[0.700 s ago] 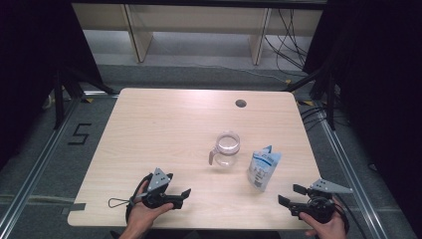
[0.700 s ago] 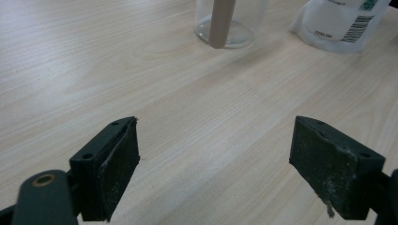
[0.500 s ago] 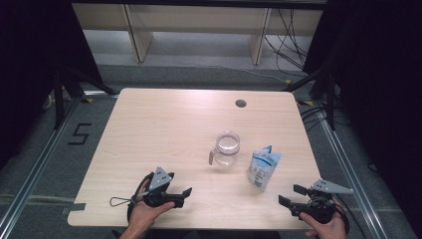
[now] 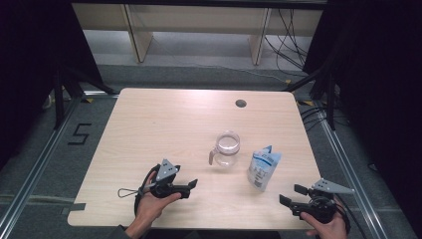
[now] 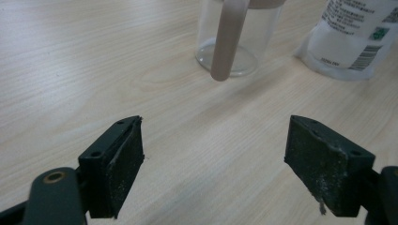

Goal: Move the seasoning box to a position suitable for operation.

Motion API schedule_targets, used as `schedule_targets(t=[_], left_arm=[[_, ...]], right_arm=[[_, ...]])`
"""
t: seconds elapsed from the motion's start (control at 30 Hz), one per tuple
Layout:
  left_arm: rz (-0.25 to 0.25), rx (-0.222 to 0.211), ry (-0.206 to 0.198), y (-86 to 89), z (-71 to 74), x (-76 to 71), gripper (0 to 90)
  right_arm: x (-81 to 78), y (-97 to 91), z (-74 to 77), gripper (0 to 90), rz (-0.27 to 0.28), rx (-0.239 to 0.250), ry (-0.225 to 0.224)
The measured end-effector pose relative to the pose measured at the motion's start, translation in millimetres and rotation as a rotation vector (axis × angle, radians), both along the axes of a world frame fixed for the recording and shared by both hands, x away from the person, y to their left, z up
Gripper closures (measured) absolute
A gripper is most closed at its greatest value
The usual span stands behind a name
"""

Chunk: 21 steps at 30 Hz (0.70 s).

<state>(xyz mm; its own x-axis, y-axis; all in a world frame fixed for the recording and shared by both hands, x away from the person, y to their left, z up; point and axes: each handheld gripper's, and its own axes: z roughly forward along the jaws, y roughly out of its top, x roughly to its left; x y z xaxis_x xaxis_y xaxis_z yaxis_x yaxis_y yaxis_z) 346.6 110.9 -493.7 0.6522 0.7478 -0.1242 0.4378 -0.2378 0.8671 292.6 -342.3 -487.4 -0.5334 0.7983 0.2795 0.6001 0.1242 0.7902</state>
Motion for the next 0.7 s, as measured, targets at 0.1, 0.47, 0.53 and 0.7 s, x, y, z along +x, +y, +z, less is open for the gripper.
schedule_targets(t=[0.1,0.47,0.53,0.7], left_arm=[[-0.001,0.017,-0.024,-4.3,5.0,7.2,20.3],[-0.050,0.055,-0.051,-33.6,8.4,26.7,27.7],[-0.052,0.063,-0.056,-38.3,8.8,30.6,29.5],[-0.081,0.072,-0.080,-49.0,8.4,39.7,35.0]], right_arm=[[-1.5,2.6,0.4,18.4,-0.012,0.030,0.034],[-1.7,2.3,1.1,18.4,-0.012,0.023,0.046],[-1.8,2.6,1.4,18.4,-0.011,0.027,0.046],[-1.9,2.1,1.7,18.4,-0.012,0.012,0.049]])
